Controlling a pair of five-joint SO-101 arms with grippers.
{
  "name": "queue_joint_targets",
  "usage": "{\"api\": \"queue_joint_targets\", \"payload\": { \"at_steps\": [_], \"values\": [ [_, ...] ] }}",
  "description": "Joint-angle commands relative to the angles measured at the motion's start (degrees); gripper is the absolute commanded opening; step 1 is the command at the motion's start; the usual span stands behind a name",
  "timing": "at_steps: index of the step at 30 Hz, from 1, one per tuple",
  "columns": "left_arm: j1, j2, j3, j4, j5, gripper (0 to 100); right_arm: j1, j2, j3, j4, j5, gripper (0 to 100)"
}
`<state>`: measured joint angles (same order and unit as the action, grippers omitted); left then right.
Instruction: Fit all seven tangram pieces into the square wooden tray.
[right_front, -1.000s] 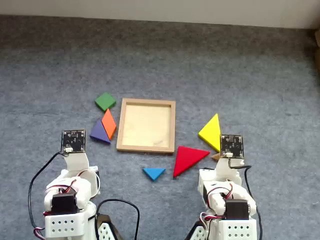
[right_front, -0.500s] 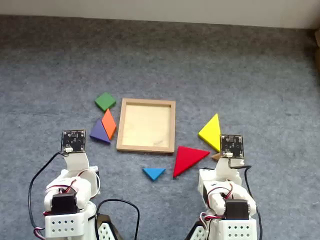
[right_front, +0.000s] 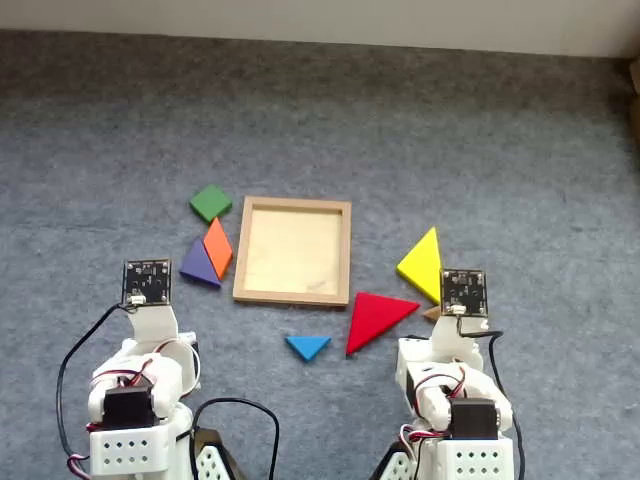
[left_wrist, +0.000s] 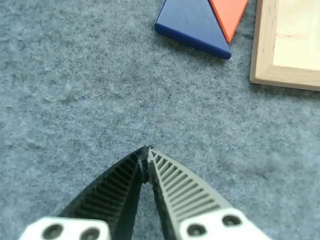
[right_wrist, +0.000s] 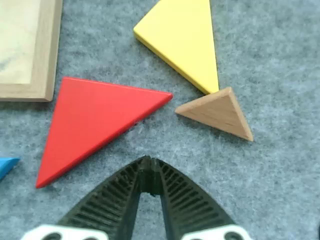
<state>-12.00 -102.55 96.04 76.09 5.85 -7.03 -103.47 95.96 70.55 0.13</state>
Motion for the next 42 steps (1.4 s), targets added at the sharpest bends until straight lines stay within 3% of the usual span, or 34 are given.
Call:
{"api": "queue_joint_targets", "payload": {
  "at_steps": [1, 38, 42],
  "values": [
    [-0.48, -0.75, 1.19, 0.26, -0.44, 1, -0.31, 0.22, 6.11, 0.13, -0.18, 0.5],
    [-0.48, -0.75, 1.19, 0.26, -0.44, 1, -0.04, 0.22, 5.93, 0.31, -0.18, 0.5],
    [-0.48, -0.75, 1.19, 0.26, -0.44, 1, 5.49, 0.31, 5.67, 0.4, -0.18, 0.5]
  ]
}}
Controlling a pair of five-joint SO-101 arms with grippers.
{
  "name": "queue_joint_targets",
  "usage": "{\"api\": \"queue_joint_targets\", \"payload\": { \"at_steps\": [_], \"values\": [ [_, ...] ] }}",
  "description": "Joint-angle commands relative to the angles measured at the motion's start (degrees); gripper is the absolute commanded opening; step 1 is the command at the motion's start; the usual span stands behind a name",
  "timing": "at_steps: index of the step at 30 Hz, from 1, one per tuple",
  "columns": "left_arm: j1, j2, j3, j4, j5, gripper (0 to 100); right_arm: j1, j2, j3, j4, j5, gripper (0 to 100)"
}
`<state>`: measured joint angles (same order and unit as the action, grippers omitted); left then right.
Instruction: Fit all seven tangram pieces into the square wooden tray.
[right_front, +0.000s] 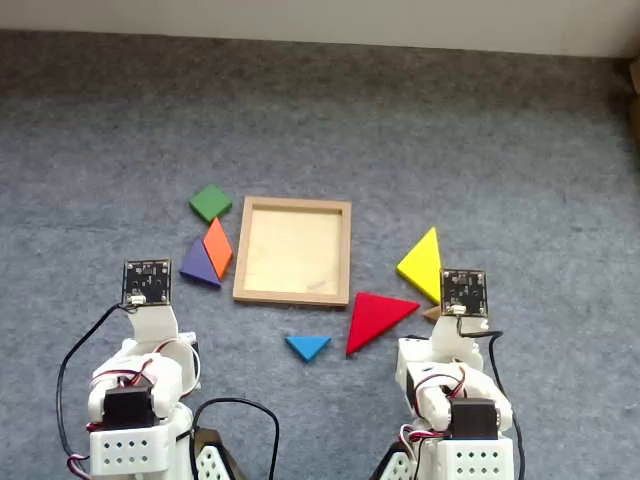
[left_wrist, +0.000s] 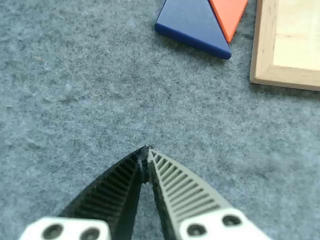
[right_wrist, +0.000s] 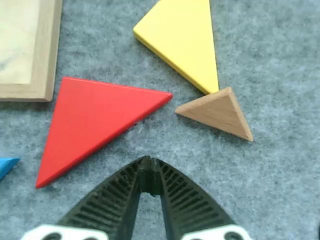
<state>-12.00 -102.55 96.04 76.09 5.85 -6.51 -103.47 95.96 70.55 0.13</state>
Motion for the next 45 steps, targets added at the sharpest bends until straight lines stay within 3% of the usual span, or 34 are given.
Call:
{"api": "queue_joint_targets", "payload": {
  "at_steps": [1, 8, 12, 18, 28, 31, 37, 45],
  "values": [
    [-0.48, -0.75, 1.19, 0.26, -0.44, 1, 7.78, 0.31, 4.79, 0.31, -0.18, 0.5],
    [-0.48, -0.75, 1.19, 0.26, -0.44, 1, 10.68, 0.31, -5.76, -1.36, 0.7, 1.0],
    [-0.48, -0.75, 1.19, 0.26, -0.44, 1, 10.77, 0.75, -8.4, -4.18, 11.25, 1.0],
    [-0.48, -0.75, 1.19, 0.26, -0.44, 1, 9.1, 3.82, -20.7, -0.84, 11.16, 1.8],
    [-0.48, -0.75, 1.19, 0.26, -0.44, 1, 3.65, 40.22, -46.11, 0.92, 10.81, 4.3],
    [-0.48, -0.75, 1.19, 0.26, -0.44, 1, 2.07, 50.15, -51.03, 0.92, 10.64, 13.1],
    [-0.48, -0.75, 1.19, 0.26, -0.44, 1, -1.27, 64.04, -57.36, 0.57, 2.9, 32.5],
    [-0.48, -0.75, 1.19, 0.26, -0.44, 1, -5.32, 77.23, -60.35, -7.69, 2.29, 33.9]
  ]
}}
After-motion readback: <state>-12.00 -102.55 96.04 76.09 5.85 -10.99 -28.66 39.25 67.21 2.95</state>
